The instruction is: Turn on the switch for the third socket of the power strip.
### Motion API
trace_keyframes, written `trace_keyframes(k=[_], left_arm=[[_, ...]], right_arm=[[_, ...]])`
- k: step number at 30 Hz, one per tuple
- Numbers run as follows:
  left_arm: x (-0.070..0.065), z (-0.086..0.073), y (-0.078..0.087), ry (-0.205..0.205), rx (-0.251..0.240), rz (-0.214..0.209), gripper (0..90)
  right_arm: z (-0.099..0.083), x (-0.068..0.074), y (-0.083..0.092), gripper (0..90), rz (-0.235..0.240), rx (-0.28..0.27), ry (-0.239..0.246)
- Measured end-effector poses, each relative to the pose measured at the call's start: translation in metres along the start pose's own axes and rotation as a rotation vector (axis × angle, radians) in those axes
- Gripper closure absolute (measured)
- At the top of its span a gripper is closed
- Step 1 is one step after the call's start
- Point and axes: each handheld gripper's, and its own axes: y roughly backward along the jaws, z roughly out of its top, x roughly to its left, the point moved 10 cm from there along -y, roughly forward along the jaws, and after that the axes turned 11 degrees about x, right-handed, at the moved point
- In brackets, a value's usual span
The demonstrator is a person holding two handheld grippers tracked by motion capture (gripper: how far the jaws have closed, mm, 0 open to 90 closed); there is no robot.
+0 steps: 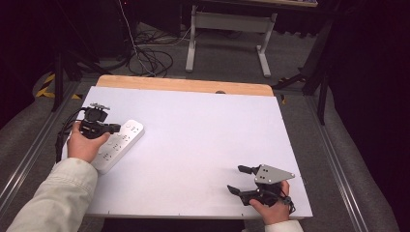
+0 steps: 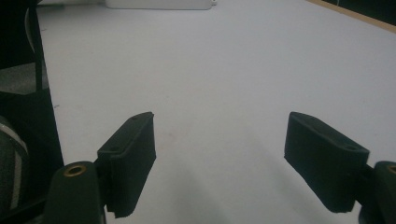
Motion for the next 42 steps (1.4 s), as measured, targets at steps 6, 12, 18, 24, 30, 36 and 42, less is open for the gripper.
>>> trace_keyframes(k=[6, 12, 18, 24, 30, 36, 42], left_arm=[[0.001, 0.001, -0.004, 0.016, -0.001, 0.009, 89.8], [0.003, -0.001, -0.01, 0.035, 0.022, 0.036, 89.9], [0.003, -0.002, -0.015, 0.048, 0.042, 0.062, 89.9], [0.0, -0.003, -0.017, 0.026, 0.048, 0.065, 90.0], [-0.001, -0.003, -0.019, -0.001, 0.045, 0.094, 90.0], [-0.002, -0.004, -0.019, -0.02, 0.052, 0.115, 90.0], [-0.003, -0.005, -0.019, -0.04, 0.046, 0.133, 90.0]], right_arm=[[0.0, 0.0, 0.0, 25.1, 0.0, -0.002, 0.0], [0.0, 0.0, 0.0, 25.1, 0.01, -0.001, -0.002], [0.0, 0.0, 0.0, 25.2, 0.01, -0.002, -0.001], [-0.001, 0.0, 0.0, 25.1, 0.013, 0.001, -0.003], [-0.001, 0.001, -0.001, 25.2, 0.016, 0.003, 0.0], [-0.001, 0.001, -0.001, 25.2, 0.017, 0.003, 0.0], [-0.001, 0.002, 0.0, 25.1, 0.022, -0.001, 0.001]])
